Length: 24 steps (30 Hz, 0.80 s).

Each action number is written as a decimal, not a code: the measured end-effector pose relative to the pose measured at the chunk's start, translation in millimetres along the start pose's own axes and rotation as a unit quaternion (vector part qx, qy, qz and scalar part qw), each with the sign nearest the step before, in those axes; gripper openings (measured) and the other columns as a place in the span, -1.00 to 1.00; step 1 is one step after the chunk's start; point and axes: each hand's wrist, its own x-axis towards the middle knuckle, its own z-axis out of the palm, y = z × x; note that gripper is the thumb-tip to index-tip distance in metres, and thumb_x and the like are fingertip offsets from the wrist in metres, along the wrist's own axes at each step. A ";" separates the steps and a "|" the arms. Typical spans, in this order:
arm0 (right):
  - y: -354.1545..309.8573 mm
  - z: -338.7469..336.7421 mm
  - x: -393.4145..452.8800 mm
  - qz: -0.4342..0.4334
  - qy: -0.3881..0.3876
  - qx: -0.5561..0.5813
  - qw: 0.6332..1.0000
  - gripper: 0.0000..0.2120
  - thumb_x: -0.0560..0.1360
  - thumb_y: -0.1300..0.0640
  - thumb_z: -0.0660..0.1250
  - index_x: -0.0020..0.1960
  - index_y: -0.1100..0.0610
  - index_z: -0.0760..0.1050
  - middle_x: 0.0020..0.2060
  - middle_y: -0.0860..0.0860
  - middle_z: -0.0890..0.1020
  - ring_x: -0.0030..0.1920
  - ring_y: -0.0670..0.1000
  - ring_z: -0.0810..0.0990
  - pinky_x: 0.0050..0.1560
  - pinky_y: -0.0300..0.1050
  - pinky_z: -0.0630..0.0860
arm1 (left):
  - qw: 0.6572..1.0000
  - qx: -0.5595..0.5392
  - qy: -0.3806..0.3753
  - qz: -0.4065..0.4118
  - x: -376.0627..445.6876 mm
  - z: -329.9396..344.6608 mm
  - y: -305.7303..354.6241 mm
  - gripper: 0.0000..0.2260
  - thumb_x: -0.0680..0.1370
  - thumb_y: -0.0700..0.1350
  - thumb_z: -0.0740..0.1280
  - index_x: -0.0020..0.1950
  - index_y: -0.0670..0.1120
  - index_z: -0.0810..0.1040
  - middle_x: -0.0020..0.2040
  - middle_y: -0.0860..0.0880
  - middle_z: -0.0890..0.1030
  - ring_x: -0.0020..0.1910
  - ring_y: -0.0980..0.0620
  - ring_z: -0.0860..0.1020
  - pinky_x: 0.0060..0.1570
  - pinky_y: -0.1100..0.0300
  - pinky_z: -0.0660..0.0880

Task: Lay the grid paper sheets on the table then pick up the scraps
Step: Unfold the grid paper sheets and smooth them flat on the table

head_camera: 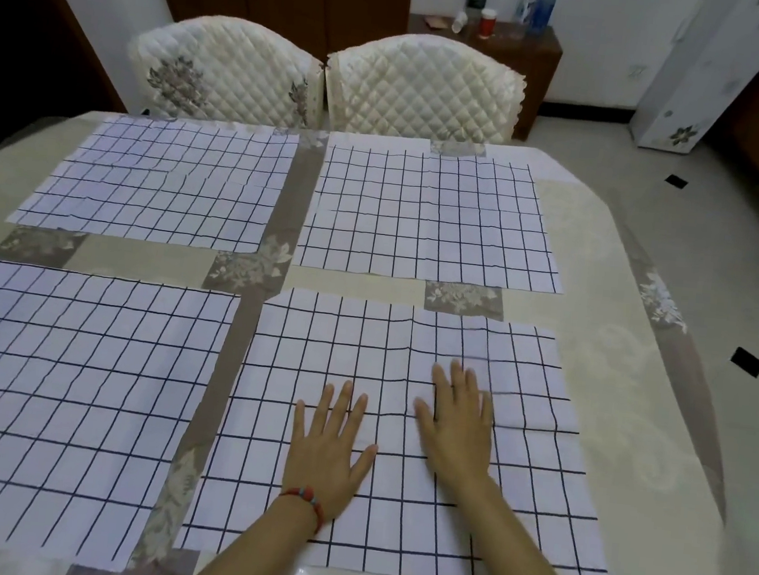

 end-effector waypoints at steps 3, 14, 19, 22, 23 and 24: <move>2.5 10.8 -3.6 0.003 -0.009 -0.042 0.999 -0.26 0.35 -0.36 -0.52 0.46 -0.08 -0.25 0.52 -0.07 -0.14 0.46 -0.12 -0.30 0.34 -0.15 -0.53 | 1.000 -0.009 -0.026 -0.006 0.1 -0.5 1.0 -0.44 0.56 0.26 -0.18 0.50 0.05 0.02 0.55 0.03 -0.14 0.52 0.04 -0.22 0.41 -0.07 -0.16; 0.8 12.7 -3.5 0.007 -0.003 -0.041 0.999 -0.29 0.41 -0.35 -0.44 0.47 -0.08 -0.16 0.50 -0.11 -0.12 0.49 -0.10 -0.20 0.37 -0.20 -0.51 | 0.915 -0.184 0.046 -0.355 102.2 -71.7 -96.8 -0.62 0.54 0.01 0.22 0.16 -0.27 0.44 0.21 -0.27 0.42 0.23 -0.25 0.36 0.19 -0.13 0.34; -1.6 12.4 -1.6 0.012 0.008 -0.041 0.999 -0.36 0.46 -0.26 -0.24 0.49 -0.07 -0.02 0.52 -0.08 -0.02 0.50 -0.09 -0.15 0.38 -0.21 -0.48 | 0.902 -0.203 0.011 -0.382 134.2 -74.4 -111.7 -0.64 0.48 0.11 0.27 0.02 -0.18 0.54 0.15 -0.24 0.46 0.19 -0.24 0.38 0.21 -0.11 0.36; -2.1 11.9 -1.8 0.011 0.012 -0.040 0.999 -0.36 0.47 -0.25 -0.22 0.49 -0.06 0.02 0.52 -0.08 0.00 0.50 -0.08 -0.12 0.39 -0.20 -0.45 | 0.894 -0.260 0.026 -0.364 144.0 -75.4 -112.2 -0.74 0.45 0.08 0.32 -0.19 -0.11 0.55 0.04 -0.19 0.58 0.13 -0.22 0.45 0.18 -0.07 0.39; -2.3 11.9 -1.9 0.011 0.012 -0.042 0.999 -0.36 0.47 -0.25 -0.22 0.49 -0.06 0.02 0.52 -0.07 0.01 0.50 -0.09 -0.13 0.39 -0.19 -0.45 | 0.884 -0.297 0.040 -0.360 145.3 -76.5 -112.6 -0.79 0.46 0.04 0.33 -0.13 -0.10 0.58 0.03 -0.17 0.60 0.14 -0.21 0.47 0.21 -0.06 0.38; -2.4 12.0 -1.8 0.011 0.012 -0.045 0.999 -0.36 0.47 -0.25 -0.23 0.49 -0.07 0.02 0.52 -0.07 0.01 0.50 -0.09 -0.14 0.40 -0.19 -0.44 | 0.873 -0.334 0.058 -0.351 145.8 -76.9 -113.4 -0.82 0.46 -0.02 0.34 -0.04 -0.10 0.60 0.04 -0.15 0.62 0.15 -0.20 0.49 0.24 -0.05 0.39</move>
